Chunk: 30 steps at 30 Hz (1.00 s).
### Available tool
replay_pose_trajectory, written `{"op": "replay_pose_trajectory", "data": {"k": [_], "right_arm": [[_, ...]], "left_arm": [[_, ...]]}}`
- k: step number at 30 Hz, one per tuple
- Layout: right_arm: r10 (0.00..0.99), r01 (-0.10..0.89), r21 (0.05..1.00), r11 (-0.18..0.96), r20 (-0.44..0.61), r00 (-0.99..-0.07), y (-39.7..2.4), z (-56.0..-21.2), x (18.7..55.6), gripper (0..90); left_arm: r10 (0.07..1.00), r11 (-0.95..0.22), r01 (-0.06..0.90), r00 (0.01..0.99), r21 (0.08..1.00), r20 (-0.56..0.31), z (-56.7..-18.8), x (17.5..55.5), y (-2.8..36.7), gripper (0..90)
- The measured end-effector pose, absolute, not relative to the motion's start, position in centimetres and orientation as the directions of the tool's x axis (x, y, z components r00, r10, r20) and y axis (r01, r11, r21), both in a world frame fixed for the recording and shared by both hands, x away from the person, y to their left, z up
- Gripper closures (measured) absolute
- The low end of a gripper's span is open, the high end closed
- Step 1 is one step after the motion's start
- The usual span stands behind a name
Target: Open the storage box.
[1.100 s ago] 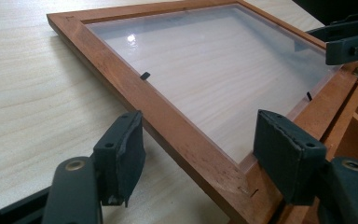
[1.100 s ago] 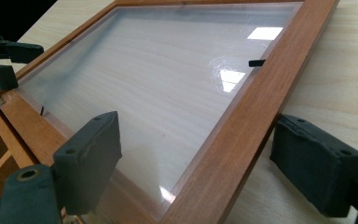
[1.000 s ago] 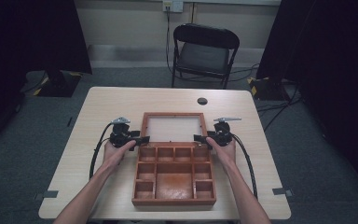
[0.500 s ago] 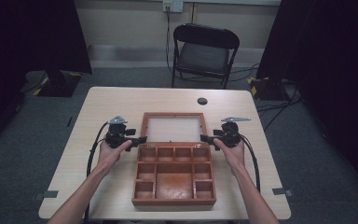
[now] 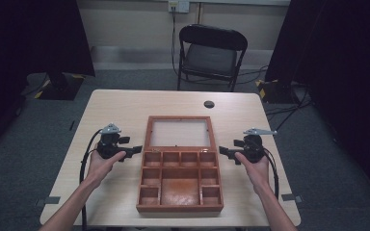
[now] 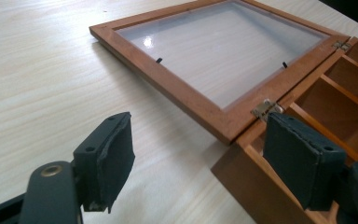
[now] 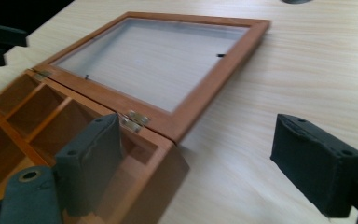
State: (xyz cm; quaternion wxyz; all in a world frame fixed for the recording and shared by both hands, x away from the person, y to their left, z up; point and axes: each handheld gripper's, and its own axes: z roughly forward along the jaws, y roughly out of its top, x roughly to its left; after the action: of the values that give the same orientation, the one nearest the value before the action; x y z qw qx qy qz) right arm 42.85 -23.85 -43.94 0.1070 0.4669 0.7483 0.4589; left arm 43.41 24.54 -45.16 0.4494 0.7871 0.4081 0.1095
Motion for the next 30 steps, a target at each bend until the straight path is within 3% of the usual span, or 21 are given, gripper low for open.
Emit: {"op": "replay_pose_trajectory", "data": {"k": [17, 26, 30], "right_arm": [[0.841, 0.633, 0.758, 0.156, 0.233, -0.488, -28.4, -44.9, 38.7, 14.9], [0.903, 0.692, 0.704, 0.161, 0.178, -0.391, -31.0, -47.0, 37.4, 15.0], [0.920, 0.719, 0.671, 0.183, 0.141, -0.366, -31.8, -48.2, 37.5, 15.0]], "left_arm": [[0.786, -0.287, 0.593, 0.595, 0.752, -0.169, -46.5, 40.6, 28.0, 23.7], [0.827, -0.362, 0.637, 0.557, 0.681, -0.081, -48.8, 39.8, 30.3, 23.8], [0.847, -0.331, 0.630, 0.526, 0.703, -0.073, -49.3, 39.7, 30.7, 23.3]]}}
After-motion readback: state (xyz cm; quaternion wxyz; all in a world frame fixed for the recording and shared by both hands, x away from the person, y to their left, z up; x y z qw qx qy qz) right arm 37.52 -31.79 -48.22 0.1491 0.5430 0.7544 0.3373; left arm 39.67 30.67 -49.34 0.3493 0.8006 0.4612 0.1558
